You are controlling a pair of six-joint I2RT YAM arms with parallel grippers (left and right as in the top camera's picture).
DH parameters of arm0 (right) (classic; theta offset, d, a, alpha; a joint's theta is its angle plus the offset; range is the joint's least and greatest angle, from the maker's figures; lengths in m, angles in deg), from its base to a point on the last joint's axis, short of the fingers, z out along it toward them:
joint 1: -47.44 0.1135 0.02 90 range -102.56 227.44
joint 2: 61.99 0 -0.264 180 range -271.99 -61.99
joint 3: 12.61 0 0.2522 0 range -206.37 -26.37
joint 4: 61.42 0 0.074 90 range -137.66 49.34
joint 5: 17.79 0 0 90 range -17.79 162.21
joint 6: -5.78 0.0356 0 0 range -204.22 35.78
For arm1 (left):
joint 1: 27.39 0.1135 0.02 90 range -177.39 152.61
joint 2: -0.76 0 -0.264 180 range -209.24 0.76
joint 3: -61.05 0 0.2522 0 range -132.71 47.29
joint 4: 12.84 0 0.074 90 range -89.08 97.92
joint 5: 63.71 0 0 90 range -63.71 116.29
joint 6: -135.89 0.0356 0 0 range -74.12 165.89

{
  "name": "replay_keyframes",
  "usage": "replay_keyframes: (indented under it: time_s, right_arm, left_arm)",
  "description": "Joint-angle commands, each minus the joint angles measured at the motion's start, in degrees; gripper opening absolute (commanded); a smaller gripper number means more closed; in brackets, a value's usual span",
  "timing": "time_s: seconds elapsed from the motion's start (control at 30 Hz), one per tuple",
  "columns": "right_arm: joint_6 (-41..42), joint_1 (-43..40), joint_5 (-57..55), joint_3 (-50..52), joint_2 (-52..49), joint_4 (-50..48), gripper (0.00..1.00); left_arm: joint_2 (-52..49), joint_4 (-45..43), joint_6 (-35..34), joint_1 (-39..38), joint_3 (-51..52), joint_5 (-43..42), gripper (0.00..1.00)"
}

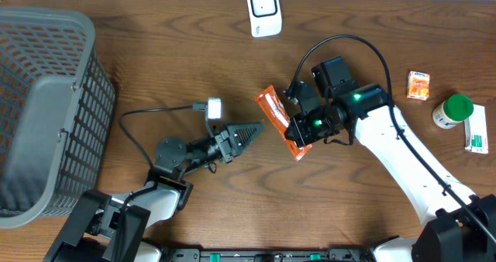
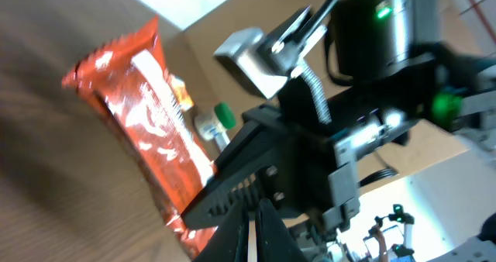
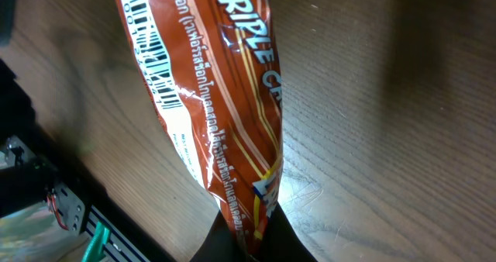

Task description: Scan the item barcode

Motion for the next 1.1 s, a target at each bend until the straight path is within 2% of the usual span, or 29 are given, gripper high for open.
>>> replay_keyframes:
  time_s: [0.0, 0.17, 0.4, 1.07]
  right_arm:
    - [1.03, -0.24, 1.38, -0.31, 0.59, 0.04, 0.01]
    - [1.01, -0.24, 1.38, -0.31, 0.59, 0.61, 0.01]
    - [1.14, -0.22, 1.4, -0.31, 0.59, 0.72, 0.01]
    - [1.44, -0.22, 2.03, -0.31, 0.59, 1.11, 0.01]
  left_arm:
    - [-0.17, 1.9, 2.99, -0.79, -1.92, 0.15, 0.07]
    - [-0.17, 6.29, 4.33, -0.79, -2.93, 1.92, 0.08]
    - [-0.17, 6.69, 5.44, -0.79, -4.48, 2.49, 0.08]
    - [-0.83, 16.26, 8.9, -3.82, -9.66, 7.19, 0.07]
